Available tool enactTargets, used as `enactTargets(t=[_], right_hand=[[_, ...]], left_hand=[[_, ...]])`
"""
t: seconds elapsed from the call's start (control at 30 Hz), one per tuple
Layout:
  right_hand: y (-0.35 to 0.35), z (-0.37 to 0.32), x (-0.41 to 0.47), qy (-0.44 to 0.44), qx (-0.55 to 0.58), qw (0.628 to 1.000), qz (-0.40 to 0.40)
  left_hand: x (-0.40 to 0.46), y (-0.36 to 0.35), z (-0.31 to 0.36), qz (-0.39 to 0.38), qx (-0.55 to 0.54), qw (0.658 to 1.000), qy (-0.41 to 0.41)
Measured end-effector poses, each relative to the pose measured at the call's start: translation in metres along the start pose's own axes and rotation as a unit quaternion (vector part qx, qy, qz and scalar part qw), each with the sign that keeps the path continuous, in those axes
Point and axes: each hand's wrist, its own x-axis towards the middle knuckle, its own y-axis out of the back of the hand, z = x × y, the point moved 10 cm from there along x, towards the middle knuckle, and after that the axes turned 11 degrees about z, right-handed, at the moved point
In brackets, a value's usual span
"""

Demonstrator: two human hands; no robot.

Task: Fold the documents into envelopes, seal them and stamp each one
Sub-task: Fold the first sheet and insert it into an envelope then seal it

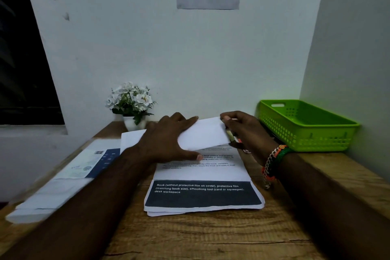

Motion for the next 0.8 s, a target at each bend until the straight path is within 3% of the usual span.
enactTargets(t=[0.2, 0.8], right_hand=[[0.024, 0.009, 0.007, -0.023, 0.036, 0.996, 0.077], [0.009, -0.001, -0.010, -0.043, 0.042, 0.998, 0.033]], left_hand=[[-0.001, 0.000, -0.003, -0.001, 0.007, 1.000, 0.014], [-0.002, -0.003, 0.000, -0.003, 0.016, 1.000, 0.005]])
